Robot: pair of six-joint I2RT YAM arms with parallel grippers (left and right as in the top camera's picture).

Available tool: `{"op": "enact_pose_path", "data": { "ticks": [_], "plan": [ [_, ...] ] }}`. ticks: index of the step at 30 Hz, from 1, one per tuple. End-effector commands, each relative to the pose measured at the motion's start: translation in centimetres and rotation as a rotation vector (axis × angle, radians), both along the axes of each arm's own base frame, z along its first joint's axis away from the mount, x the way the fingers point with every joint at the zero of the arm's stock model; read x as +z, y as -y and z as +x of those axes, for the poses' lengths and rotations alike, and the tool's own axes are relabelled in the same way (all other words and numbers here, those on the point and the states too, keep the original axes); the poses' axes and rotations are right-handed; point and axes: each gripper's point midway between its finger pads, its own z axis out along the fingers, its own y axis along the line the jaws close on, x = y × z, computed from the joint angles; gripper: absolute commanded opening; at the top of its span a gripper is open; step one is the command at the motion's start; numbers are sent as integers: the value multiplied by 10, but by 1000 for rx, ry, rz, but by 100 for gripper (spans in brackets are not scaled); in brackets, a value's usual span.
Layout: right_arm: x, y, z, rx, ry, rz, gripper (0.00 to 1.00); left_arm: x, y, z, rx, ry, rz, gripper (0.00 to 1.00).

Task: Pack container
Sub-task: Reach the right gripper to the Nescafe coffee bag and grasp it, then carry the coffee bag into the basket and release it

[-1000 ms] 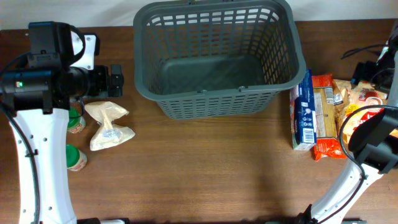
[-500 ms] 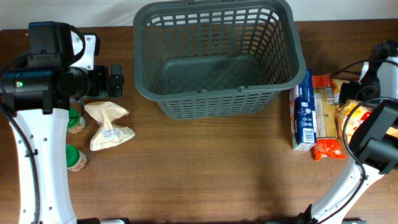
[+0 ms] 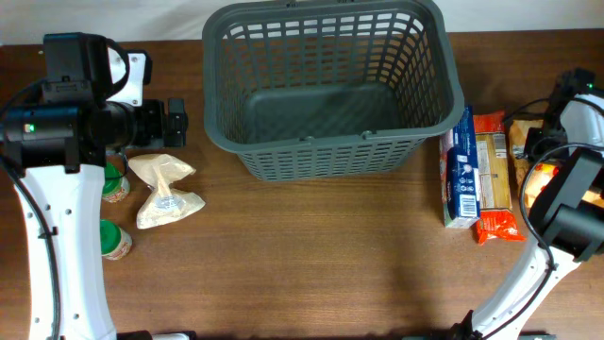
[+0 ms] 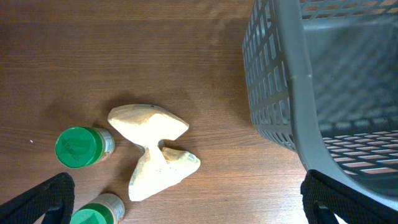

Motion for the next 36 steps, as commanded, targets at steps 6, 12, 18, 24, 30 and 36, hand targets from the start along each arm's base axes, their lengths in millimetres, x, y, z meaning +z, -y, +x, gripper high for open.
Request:
{"op": "enact_pose_path", "data": {
  "ticks": [6, 12, 18, 24, 30, 36],
  "plan": [
    [-90, -53, -24, -155, -59, 305, 4, -1, 1, -1, -10, -5, -4, 99],
    [-65, -56, -9, -174, 10, 334, 4, -1, 1, -1, -9, -5, -5, 99],
    [30, -41, 22, -158, 212, 253, 4, -1, 0, -1, -9, -5, -4, 99],
    [209, -59, 36, -42, 567, 109, 4, -1, 0, -1, -9, -5, -4, 99],
    [359, -135, 14, 206, 888, 10, 4, -1, 0, -1, -9, -5, -4, 99],
    [449, -240, -6, 624, 1116, -26, 4, -1, 1, -1, -10, -5, -4, 99]
  ]
}}
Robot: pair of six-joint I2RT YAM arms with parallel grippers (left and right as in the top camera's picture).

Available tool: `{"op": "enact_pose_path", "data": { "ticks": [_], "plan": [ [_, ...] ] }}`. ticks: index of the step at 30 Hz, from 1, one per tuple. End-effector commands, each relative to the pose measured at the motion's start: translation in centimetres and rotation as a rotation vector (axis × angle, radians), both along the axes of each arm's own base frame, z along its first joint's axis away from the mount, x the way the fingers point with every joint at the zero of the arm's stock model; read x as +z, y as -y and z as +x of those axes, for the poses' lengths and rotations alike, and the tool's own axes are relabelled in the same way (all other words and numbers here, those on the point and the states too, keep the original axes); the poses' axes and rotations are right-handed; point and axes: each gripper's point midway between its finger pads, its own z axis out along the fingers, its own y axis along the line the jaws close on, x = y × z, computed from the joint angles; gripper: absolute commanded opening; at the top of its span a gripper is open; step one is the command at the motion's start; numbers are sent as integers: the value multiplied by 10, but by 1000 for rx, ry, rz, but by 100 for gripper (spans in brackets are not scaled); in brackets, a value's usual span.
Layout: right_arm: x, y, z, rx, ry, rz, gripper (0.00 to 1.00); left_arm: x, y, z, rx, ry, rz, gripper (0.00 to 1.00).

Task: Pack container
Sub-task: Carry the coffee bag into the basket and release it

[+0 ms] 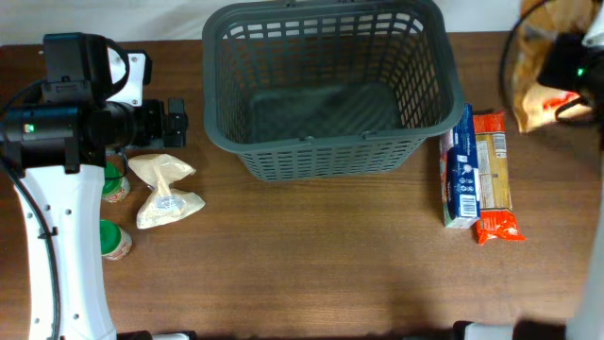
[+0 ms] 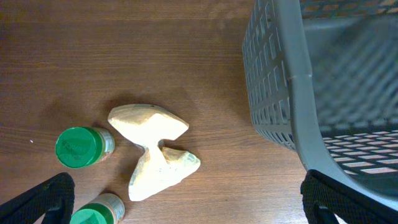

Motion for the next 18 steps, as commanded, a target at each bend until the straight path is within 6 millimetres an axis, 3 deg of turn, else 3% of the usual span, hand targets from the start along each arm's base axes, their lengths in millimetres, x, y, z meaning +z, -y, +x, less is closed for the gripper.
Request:
{"op": "enact_pose_path", "data": {
  "ticks": [1, 4, 5, 6, 8, 12, 18],
  "plan": [
    [48, -67, -14, 250, 142, -134, 4, -1, 0, -1, -9, -4, -4, 99],
    [57, -113, -11, 394, 192, -178, 4, -1, 0, -1, -9, -4, -4, 99],
    [52, -139, -4, 466, 189, -191, 4, -1, 0, -1, -9, -4, -4, 99],
    [46, -148, 1, 490, 178, -196, 4, -1, 0, -1, -9, -4, -4, 99],
    [28, -164, 15, 541, 132, -222, 4, -1, 0, -1, -9, -4, -4, 99],
    [-28, -193, 53, 640, 6, -250, 4, -1, 0, -1, -9, -4, -4, 99],
    [-99, -223, 83, 774, -139, -288, 4, -1, 0, -1, -9, -4, -4, 99]
  ]
}}
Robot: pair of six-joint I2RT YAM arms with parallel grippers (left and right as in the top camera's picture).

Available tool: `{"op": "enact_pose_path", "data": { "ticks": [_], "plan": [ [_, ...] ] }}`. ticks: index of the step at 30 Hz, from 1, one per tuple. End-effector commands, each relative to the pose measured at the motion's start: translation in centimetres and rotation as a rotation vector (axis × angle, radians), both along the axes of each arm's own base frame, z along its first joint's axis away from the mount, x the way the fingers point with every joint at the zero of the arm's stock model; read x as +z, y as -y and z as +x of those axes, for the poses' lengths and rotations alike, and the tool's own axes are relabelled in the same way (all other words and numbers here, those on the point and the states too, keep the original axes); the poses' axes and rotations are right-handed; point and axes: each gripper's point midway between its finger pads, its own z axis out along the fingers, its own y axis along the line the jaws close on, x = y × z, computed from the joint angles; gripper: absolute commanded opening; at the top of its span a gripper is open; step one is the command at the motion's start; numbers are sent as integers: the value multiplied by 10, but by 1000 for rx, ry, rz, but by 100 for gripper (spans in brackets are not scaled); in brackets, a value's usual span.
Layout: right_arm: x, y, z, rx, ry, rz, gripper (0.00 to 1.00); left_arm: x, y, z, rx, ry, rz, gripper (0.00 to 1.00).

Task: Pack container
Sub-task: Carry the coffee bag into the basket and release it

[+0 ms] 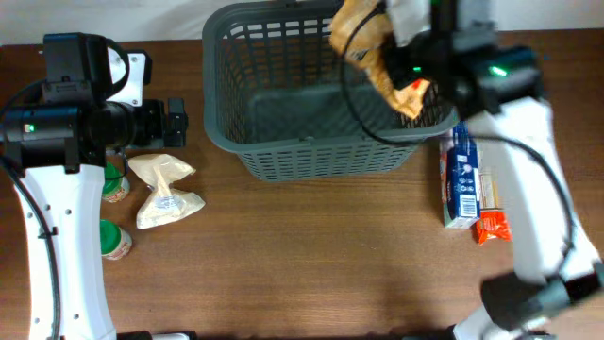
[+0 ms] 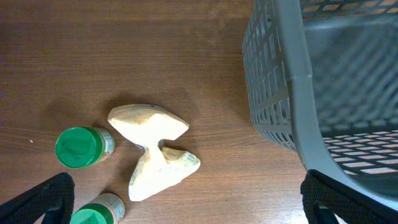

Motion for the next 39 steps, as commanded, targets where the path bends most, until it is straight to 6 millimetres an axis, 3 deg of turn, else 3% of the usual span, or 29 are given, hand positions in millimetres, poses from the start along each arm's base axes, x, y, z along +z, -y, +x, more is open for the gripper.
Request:
{"op": "enact_pose_path", "data": {
  "ticks": [1, 9, 18, 20, 21, 22, 24, 26, 28, 31, 34, 36, 39],
  "plan": [
    [-2, -20, 4, 101, 20, -19, 4, -1, 0, -1, -9, -4, -4, 99],
    [-71, -24, -2, 153, -197, -83, 4, -1, 0, -1, -9, -4, -4, 99],
    [-113, -14, -11, 187, -327, -191, 4, -1, 0, -1, -9, -4, -4, 99],
    [-115, -12, -12, 184, -335, -197, 20, -1, 0, -1, -9, -4, -4, 99],
    [-114, -11, -11, 178, -331, -205, 40, -1, 0, -1, -9, -4, -4, 99],
    [-113, -9, -9, 169, -321, -214, 47, -1, 0, -1, -9, -4, -4, 99],
    [-106, -8, -5, 155, -295, -217, 62, -1, 0, -1, -9, -4, -4, 99],
    [-94, -7, -3, 128, -266, -204, 87, -1, 0, -1, -9, -4, -4, 99],
    [-73, -6, 0, 107, -218, -185, 86, -1, 0, -1, -9, -4, -4, 99],
    [-30, -6, 0, 86, -121, -145, 68, -1, 0, -1, -9, -4, -4, 99],
    [22, 1, -7, 32, -15, -103, 67, -1, 0, -1, -9, -4, -4, 99],
    [74, 31, -19, -101, 102, -120, 67, -1, 0, -1, -9, -4, -4, 99],
    [115, 66, -33, -248, 196, -112, 67, -1, 0, -1, -9, -4, -4, 99]
  ]
}}
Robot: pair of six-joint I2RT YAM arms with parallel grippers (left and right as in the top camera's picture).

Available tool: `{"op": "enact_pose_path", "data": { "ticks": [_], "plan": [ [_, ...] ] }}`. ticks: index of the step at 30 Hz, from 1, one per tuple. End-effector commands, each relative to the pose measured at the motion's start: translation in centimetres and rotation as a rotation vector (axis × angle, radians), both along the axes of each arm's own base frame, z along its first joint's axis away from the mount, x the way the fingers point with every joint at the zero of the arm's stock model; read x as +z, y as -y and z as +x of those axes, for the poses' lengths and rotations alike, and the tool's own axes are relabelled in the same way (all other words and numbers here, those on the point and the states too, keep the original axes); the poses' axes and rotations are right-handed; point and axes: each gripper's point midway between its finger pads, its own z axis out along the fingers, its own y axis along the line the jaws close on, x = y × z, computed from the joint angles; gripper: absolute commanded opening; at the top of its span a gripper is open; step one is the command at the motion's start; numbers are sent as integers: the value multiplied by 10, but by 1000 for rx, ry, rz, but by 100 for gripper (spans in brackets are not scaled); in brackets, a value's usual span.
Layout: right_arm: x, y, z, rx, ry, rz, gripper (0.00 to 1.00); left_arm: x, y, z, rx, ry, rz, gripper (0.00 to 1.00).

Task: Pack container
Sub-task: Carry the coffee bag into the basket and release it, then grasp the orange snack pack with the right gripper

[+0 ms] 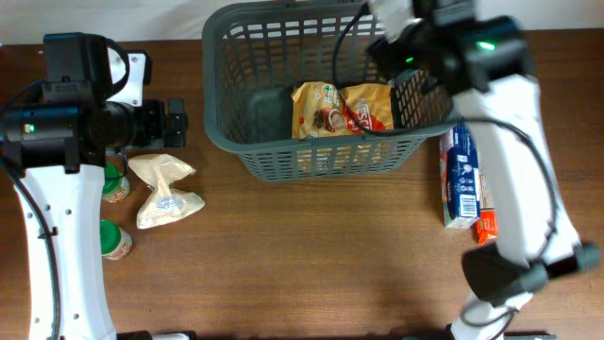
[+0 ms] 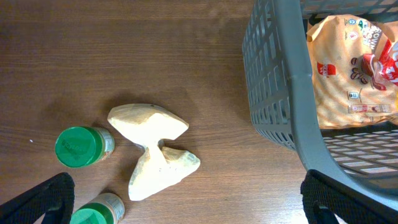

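Note:
The grey basket (image 1: 326, 151) stands at the back centre of the table; its wall also shows at the right of the left wrist view (image 2: 280, 93). A yellow and red snack bag (image 1: 340, 109) lies flat on its floor, seen through the wall as the bag (image 2: 348, 68). My right gripper (image 1: 408, 90) hangs over the basket's right end beside the bag; its jaws are hard to make out. My left gripper (image 2: 186, 205) is open over bare table left of the basket, holding nothing.
A cream crumpled pouch (image 2: 152, 149) and two green-lidded jars (image 2: 81, 146) (image 2: 96, 211) lie left of the basket. A blue box (image 1: 461, 170) and an orange packet (image 1: 495, 184) lie to its right on the brown table (image 1: 311, 255).
The snack bag was held high over the basket's right rim by my right gripper; now it lies flat on the basket floor. The left arm has not moved.
My right arm was at the table's right edge by the packets. Then it held the snack bag up at the far right corner, then over the basket's rim. Now the bag rests inside the basket. The left gripper stayed open and still throughout.

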Motion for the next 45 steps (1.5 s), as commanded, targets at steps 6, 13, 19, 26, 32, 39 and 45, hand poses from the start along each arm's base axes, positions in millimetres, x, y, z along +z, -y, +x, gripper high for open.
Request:
{"op": "enact_pose_path", "data": {
  "ticks": [6, 13, 19, 26, 32, 39, 45],
  "plan": [
    [99, 161, -45, -528, 259, 129, 91, -1, 0, -1, -9, -3, -4, 99],
    [-24, 291, -35, -812, -32, 407, 82, -1, 0, -1, -9, -3, -4, 99],
    [-153, 300, -34, -821, -286, 552, 82, -1, 0, -1, -9, -3, -4, 99],
    [-245, 297, -48, -852, -390, 536, 82, -1, 0, -1, -9, -3, -4, 99],
    [-290, 289, -63, -864, -438, 535, 82, -1, 0, -1, -9, -3, -4, 99],
    [-321, 274, -72, -845, -465, 532, 82, -1, 0, -1, -9, -3, -4, 99],
    [-332, 256, -68, -804, -470, 518, 82, -1, 0, -1, -9, -3, -4, 99]
  ]
}}
